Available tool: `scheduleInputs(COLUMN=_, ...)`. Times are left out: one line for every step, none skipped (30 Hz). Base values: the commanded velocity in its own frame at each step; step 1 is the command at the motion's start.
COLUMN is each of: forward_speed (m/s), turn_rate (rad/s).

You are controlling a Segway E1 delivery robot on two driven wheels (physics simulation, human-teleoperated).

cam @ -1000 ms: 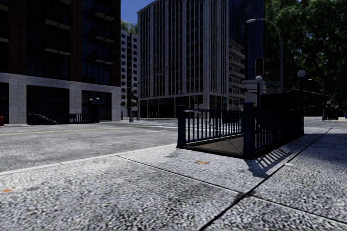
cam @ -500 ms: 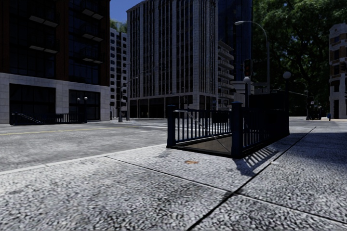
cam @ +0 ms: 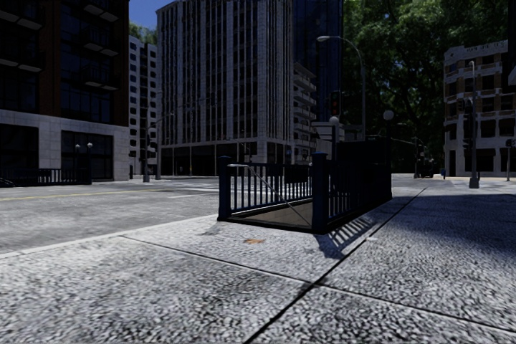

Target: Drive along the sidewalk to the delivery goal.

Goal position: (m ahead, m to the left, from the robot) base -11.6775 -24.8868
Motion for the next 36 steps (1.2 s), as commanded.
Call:
scheduleInputs(forward_speed=0.00, turn_rate=-0.49)
scheduleInputs(forward_speed=0.00, turn_rate=-0.49)
scheduleInputs(forward_speed=0.00, turn_rate=-0.49)
scheduleInputs(forward_speed=0.00, turn_rate=-0.49)
scheduleInputs(forward_speed=0.00, turn_rate=-0.49)
scheduleInputs(forward_speed=0.00, turn_rate=-0.49)
scheduleInputs(forward_speed=0.00, turn_rate=-0.49)
scheduleInputs(forward_speed=0.00, turn_rate=-0.49)
scheduleInputs(forward_speed=0.00, turn_rate=-0.49)
scheduleInputs(forward_speed=0.00, turn_rate=-0.49)
scheduleInputs(forward_speed=0.00, turn_rate=-0.49)
scheduleInputs(forward_speed=0.00, turn_rate=-0.49)
scheduleInputs(forward_speed=0.00, turn_rate=-0.49)
scheduleInputs(forward_speed=0.00, turn_rate=-0.49)
scheduleInputs(forward_speed=0.00, turn_rate=-0.49)
scheduleInputs(forward_speed=0.00, turn_rate=-0.49)
scheduleInputs(forward_speed=0.00, turn_rate=-0.49)
scheduleInputs(forward_speed=0.00, turn_rate=-0.49)
scheduleInputs(forward_speed=0.00, turn_rate=-0.49)
scheduleInputs(forward_speed=0.00, turn_rate=-0.49)
scheduleInputs(forward_speed=0.00, turn_rate=-0.49)
scheduleInputs(forward_speed=0.00, turn_rate=-0.49)
scheduleInputs(forward_speed=0.00, turn_rate=-0.50)
scheduleInputs(forward_speed=0.00, turn_rate=-0.50)
scheduleInputs(forward_speed=0.00, turn_rate=-0.52)
scheduleInputs(forward_speed=0.00, turn_rate=-0.53)
scheduleInputs(forward_speed=0.00, turn_rate=-0.53)
scheduleInputs(forward_speed=0.00, turn_rate=-0.53)
scheduleInputs(forward_speed=0.00, turn_rate=-0.53)
scheduleInputs(forward_speed=0.00, turn_rate=-0.53)
scheduleInputs(forward_speed=0.00, turn_rate=-0.53)
scheduleInputs(forward_speed=0.00, turn_rate=-0.53)
scheduleInputs(forward_speed=0.00, turn_rate=-0.53)
scheduleInputs(forward_speed=0.00, turn_rate=-0.53)
scheduleInputs(forward_speed=0.00, turn_rate=-0.53)
scheduleInputs(forward_speed=0.00, turn_rate=-0.53)
